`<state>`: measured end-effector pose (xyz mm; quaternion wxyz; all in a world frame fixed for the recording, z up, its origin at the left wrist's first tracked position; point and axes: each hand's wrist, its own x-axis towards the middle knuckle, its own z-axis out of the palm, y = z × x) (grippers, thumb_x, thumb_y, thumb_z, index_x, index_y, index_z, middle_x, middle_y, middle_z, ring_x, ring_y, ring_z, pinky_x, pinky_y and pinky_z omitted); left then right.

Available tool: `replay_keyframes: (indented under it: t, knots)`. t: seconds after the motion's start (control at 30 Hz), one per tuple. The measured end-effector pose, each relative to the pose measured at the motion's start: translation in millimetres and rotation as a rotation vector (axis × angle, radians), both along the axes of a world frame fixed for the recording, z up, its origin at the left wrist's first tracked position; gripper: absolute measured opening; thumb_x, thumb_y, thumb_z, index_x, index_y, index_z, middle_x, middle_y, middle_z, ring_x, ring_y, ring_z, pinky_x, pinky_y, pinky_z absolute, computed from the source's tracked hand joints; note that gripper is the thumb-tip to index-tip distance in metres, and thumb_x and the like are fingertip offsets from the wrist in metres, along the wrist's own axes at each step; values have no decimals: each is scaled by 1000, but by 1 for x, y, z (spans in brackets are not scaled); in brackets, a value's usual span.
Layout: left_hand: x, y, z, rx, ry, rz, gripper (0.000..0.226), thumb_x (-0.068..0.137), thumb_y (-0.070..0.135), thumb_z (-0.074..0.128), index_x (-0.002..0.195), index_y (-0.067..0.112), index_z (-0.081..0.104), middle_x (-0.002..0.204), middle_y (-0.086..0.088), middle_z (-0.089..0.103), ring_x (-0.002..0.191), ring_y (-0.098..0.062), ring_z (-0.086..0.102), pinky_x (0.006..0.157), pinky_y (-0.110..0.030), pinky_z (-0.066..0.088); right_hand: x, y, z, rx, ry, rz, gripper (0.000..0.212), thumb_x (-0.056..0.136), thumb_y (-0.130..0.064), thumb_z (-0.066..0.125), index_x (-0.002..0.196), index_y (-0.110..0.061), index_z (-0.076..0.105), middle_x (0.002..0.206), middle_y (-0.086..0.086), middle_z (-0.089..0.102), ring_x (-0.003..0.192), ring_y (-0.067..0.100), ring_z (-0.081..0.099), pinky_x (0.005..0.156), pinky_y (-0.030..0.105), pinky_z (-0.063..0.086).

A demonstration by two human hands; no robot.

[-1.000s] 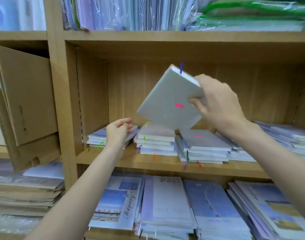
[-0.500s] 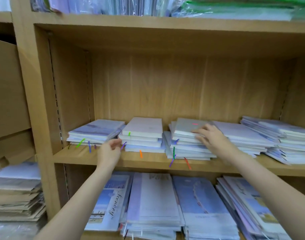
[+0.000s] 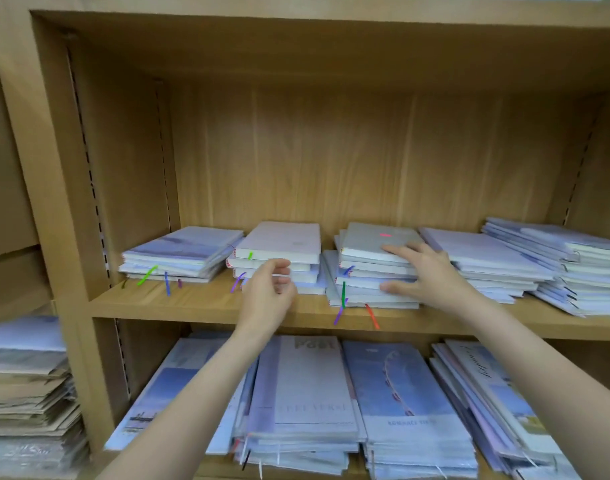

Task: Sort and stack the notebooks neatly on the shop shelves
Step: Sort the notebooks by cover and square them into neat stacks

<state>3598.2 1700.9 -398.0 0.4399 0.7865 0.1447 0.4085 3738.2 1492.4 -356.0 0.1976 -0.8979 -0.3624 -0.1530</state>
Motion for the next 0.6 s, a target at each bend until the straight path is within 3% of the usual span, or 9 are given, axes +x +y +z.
replay_keyframes:
  t: [0.13, 0.23, 0.47, 0.6]
  knots:
    - [21, -30, 2, 99, 176, -125, 67, 74, 24, 77, 131, 11, 45, 122, -3, 52, 107, -17, 53, 92, -31, 46, -6, -10, -3, 64, 41, 97, 74, 75, -43, 73, 139, -38, 37, 148, 8, 29, 137, 28, 27, 113, 35, 22]
    - [36, -40, 5, 222, 239, -115, 80, 69, 37, 79, 135, 15, 40, 126, -1, 52, 114, -18, 52, 96, -32, 43, -7, -16, -3, 164, 91, 95, 71, 75, -32, 75, 138, -33, 41, 148, 10, 27, 139, 22, 25, 109, 27, 21]
    - [38, -25, 11, 186, 202, -82, 67, 75, 21, 76, 134, 14, 45, 115, -1, 58, 90, -7, 52, 72, -11, 34, -15, -5, -3, 186, 75, 60, 63, 81, -20, 71, 137, -31, 44, 147, 10, 31, 130, 26, 37, 107, 32, 32]
    - [20, -11, 12, 128, 67, -140, 46, 82, 6, 65, 125, 15, 52, 105, 5, 58, 77, -1, 58, 67, -7, 41, -27, 9, 7, 66, 25, -70, 64, 86, -21, 65, 142, -29, 35, 153, 12, 16, 141, 32, 16, 112, 42, 20]
